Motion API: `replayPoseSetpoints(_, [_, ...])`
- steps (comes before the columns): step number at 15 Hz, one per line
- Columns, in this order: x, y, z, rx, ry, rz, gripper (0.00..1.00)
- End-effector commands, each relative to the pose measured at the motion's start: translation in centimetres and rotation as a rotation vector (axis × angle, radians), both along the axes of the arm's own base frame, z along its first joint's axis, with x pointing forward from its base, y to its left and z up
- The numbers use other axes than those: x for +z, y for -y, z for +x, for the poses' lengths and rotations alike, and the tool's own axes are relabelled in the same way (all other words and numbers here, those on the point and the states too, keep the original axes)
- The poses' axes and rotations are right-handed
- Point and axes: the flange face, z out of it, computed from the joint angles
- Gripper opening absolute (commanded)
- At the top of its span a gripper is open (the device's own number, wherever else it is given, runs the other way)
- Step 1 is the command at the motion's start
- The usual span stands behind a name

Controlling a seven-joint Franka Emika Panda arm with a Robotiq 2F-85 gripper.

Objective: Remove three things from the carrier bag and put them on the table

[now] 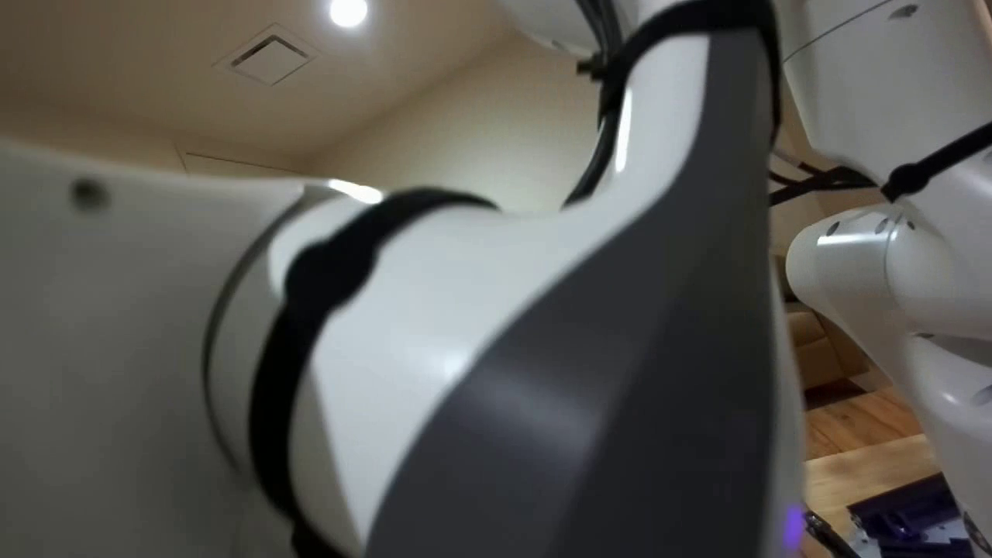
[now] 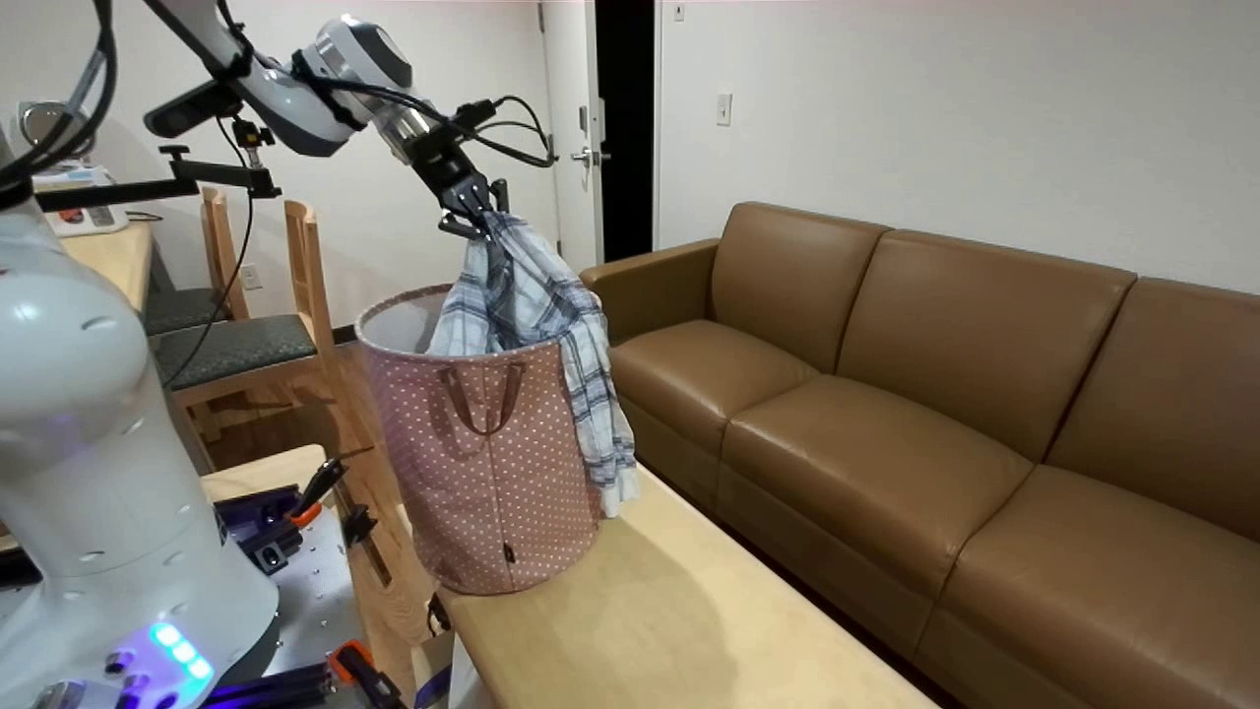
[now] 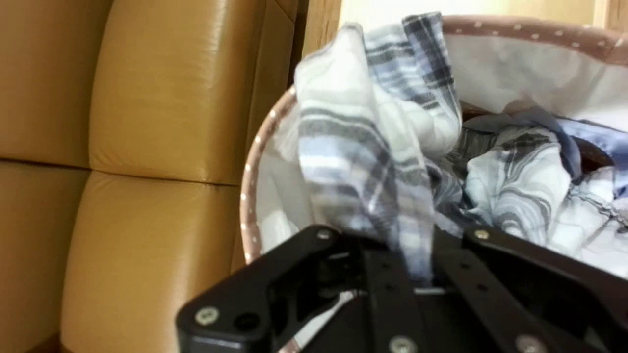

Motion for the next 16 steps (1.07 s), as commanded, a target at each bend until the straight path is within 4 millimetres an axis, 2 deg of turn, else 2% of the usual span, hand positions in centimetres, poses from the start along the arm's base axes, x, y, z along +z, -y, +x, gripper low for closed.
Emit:
replayPoseSetpoints(1, [1.2, 0.6, 0.0, -0.010, 0.015, 0.006, 0.03])
replayPoseSetpoints(2, [1.4, 0.7, -0.1, -0.011, 0.020, 0.007, 0.03])
replayPoseSetpoints(7, [-0.5, 0.1, -0.1, 0.000, -0.016, -0.006, 0.03])
replayPoseSetpoints(13, [-0.5, 0.1, 0.0, 0.000, -0.016, -0.005, 0.01])
replayPoseSetpoints(14, [0.1, 0.4, 0.2, -0.095, -0.012, 0.037, 0.01])
replayPoseSetpoints(16, [0.8, 1.3, 0.4, -0.160, -0.026, 0.155, 0.01])
